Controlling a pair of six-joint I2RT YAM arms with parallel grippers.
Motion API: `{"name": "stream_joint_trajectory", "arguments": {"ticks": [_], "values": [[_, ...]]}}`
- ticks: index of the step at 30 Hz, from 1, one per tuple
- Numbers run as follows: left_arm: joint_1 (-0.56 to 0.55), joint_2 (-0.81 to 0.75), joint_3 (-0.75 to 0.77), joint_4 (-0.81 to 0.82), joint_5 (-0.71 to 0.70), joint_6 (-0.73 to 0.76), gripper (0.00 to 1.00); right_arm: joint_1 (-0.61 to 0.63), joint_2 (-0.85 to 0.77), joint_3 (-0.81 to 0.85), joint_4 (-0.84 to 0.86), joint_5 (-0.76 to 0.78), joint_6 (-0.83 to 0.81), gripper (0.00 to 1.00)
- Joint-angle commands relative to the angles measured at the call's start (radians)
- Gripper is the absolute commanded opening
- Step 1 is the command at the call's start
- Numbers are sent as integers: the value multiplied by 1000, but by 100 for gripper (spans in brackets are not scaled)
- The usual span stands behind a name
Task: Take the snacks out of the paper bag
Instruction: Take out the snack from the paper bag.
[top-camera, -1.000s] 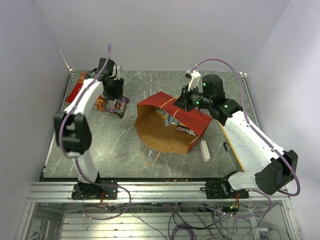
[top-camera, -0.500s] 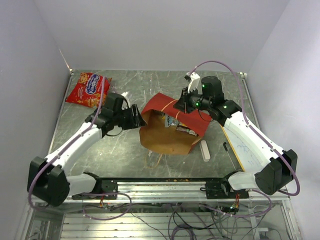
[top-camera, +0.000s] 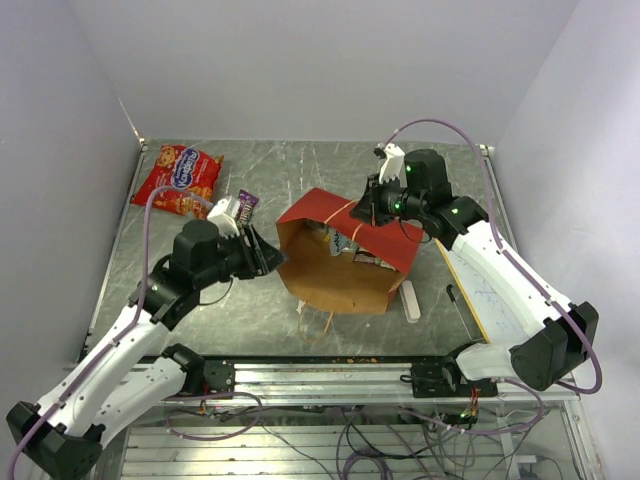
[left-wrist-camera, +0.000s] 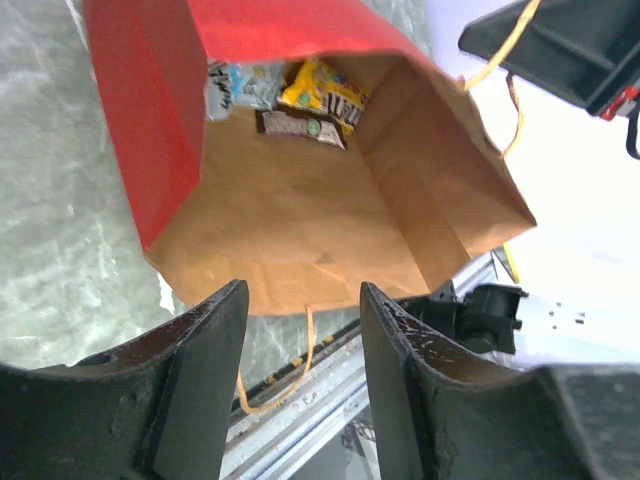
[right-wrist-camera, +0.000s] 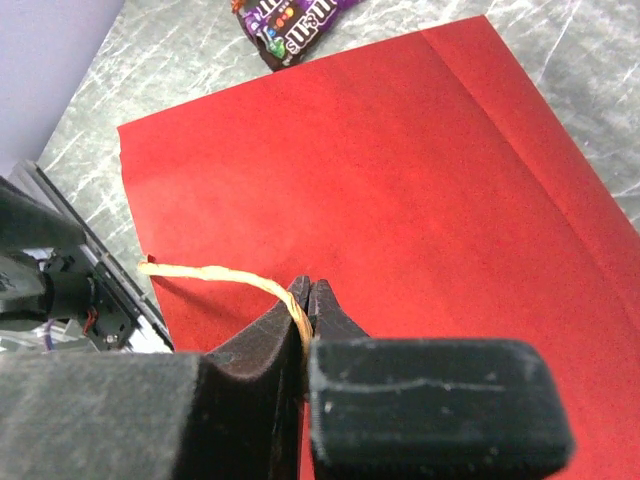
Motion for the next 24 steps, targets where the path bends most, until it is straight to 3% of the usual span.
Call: {"name": "stream_joint_trajectory", "arguments": {"ticks": [1,8,16,19,22,24], "values": [[-84,-78,-113,127,-47,-89,58,-1,-45,-15,-6,4,83,0],[-343,-57,-107,216,-316,-147,52,-2,-53,8,-43,50,125,0],[-711,259,-133,536,-688,-297,48,-1,-45,46,-54,54,130,0],[-762,401,-83,592,-756,-332,44,-1,-60,49,-55,59,134,0],[-763,538,-34,605,-799,-411,26,-2,-74,58,-71,74,130,0],[-763,621,-7,646,-801,-432,23,-1,-81,70,-90,86,123,0]]}}
